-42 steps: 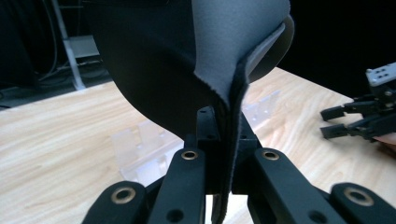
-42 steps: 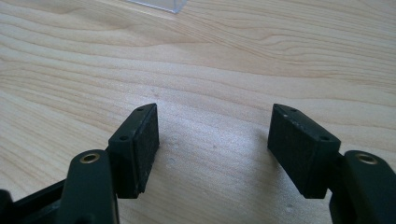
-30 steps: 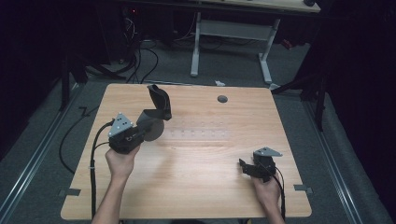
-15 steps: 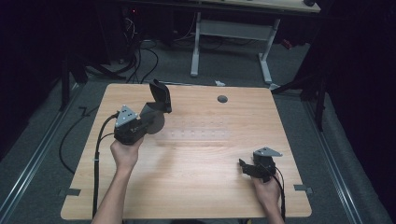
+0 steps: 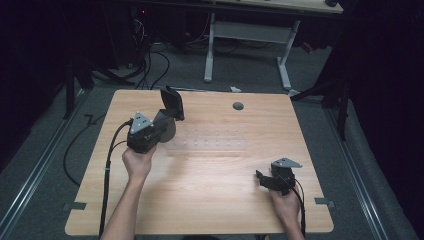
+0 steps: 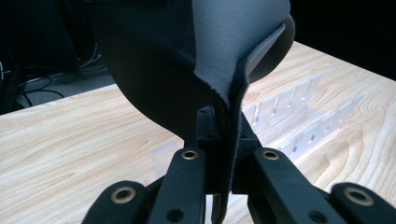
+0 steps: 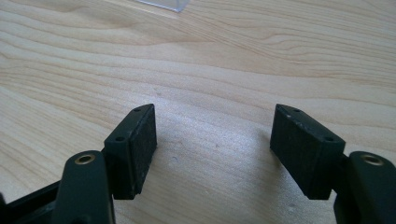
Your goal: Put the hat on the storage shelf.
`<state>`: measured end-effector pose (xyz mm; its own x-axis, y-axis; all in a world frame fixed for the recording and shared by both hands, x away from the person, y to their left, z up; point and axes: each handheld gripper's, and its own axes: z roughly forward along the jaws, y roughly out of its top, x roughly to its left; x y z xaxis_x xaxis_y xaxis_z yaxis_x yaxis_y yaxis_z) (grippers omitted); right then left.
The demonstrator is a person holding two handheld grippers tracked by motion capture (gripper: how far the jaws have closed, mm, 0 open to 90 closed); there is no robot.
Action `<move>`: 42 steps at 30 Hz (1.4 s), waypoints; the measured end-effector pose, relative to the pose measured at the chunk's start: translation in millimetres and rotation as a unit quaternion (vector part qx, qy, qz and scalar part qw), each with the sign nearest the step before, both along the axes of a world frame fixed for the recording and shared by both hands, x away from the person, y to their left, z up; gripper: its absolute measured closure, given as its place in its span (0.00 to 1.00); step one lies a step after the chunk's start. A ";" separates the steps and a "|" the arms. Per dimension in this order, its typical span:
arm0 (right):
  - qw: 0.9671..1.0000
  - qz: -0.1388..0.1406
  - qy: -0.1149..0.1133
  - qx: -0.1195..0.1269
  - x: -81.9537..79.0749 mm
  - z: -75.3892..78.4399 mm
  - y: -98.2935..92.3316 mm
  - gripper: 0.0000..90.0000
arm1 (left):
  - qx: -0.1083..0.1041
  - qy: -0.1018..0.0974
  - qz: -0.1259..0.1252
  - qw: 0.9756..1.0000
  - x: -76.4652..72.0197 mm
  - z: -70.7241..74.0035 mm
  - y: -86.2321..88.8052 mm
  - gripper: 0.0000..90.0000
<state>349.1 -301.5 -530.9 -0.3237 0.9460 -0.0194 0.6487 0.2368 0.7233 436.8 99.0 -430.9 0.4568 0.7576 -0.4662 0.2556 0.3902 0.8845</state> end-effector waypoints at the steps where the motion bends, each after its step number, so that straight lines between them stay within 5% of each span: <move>1: 1.000 0.000 0.000 0.000 0.0 0.0 0.0 0.35 | -0.001 0.000 0.001 1.000 0.6 -0.5 -0.6 0.96; 42: 1.000 0.000 0.000 -0.001 -0.3 0.0 0.1 0.35 | 0.008 0.025 0.013 1.000 13.3 -21.6 -14.6 0.96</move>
